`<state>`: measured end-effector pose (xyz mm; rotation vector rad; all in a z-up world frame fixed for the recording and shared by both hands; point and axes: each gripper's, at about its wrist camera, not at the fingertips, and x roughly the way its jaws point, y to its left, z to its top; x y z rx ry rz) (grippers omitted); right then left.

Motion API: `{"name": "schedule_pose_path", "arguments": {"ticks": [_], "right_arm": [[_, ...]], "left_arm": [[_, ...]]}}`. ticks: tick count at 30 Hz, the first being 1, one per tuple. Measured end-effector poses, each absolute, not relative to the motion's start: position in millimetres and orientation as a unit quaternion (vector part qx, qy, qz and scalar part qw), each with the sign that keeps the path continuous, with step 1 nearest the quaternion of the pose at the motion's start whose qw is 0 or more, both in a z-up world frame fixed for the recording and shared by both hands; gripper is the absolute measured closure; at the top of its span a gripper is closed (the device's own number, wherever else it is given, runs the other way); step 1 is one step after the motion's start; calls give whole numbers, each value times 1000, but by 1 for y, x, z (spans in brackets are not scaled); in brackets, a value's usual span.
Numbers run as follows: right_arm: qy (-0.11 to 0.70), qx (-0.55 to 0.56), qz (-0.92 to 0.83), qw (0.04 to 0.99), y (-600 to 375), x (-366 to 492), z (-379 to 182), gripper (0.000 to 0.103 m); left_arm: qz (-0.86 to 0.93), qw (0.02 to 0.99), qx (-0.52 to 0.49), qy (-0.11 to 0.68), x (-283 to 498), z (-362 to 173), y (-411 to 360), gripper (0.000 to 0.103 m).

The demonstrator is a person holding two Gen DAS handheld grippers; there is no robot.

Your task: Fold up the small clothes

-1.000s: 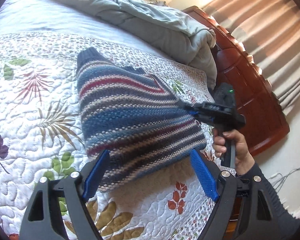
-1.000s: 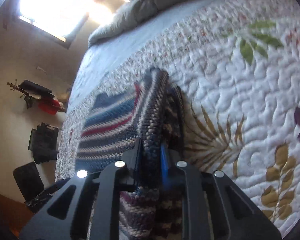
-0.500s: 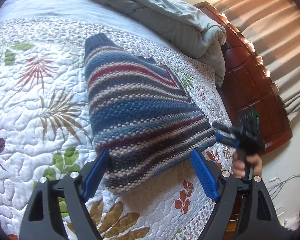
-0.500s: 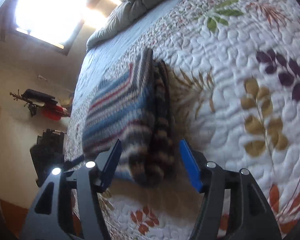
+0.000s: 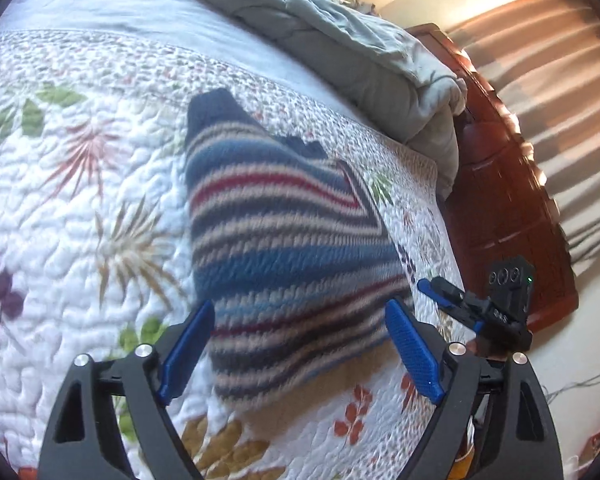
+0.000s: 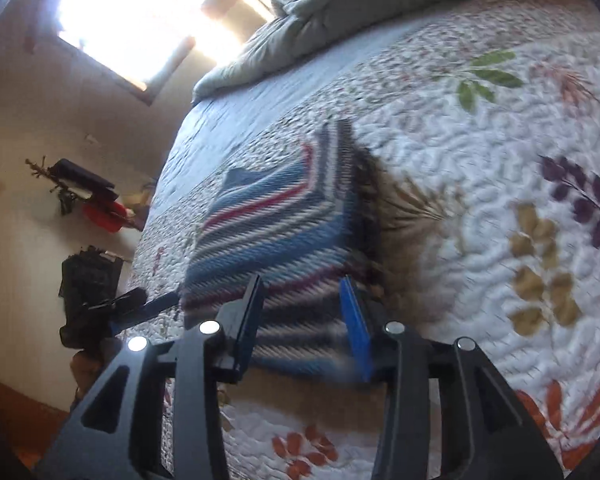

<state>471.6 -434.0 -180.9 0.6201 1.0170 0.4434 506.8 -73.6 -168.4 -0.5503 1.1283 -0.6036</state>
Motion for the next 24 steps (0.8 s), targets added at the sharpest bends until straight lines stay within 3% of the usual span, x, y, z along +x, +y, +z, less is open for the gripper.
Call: {"name": "schedule_pose_path", "arguments": {"ticks": [5,7,8,10,11,14,15,18,24], "right_arm": [[507,304,197,782,-423,504,-208,66],[524,316,189,768,-428,507,-222,75],[527,313,189,767,-430,509,-225,85],[529,318,203,760,-438,506,-225,88],[522,325,209,761,-444,504,-219,83],[473,318,189,800,-470,499,-188,21],[467,320,172,806,-482,503,-185,15],[513,352,171,764,-498,525,-211,12],[562,387,253,686,-479,561,-261,12]], "left_arm": [[-202,760,-192,587,549,-206,-92,11],[-203,727,-222,617,557,-227,-88,4],[-206,722,-226,621,558,-233,-87,3],[-217,720,-230,618,559,-235,-84,3],[-224,720,-235,614,560,-233,-82,5],[-274,720,-273,576,559,-217,-72,6],[-286,723,-286,560,559,-213,-67,6],[-298,723,-325,532,570,-208,-54,5],[-301,673,-376,562,591,-241,-49,5]]}}
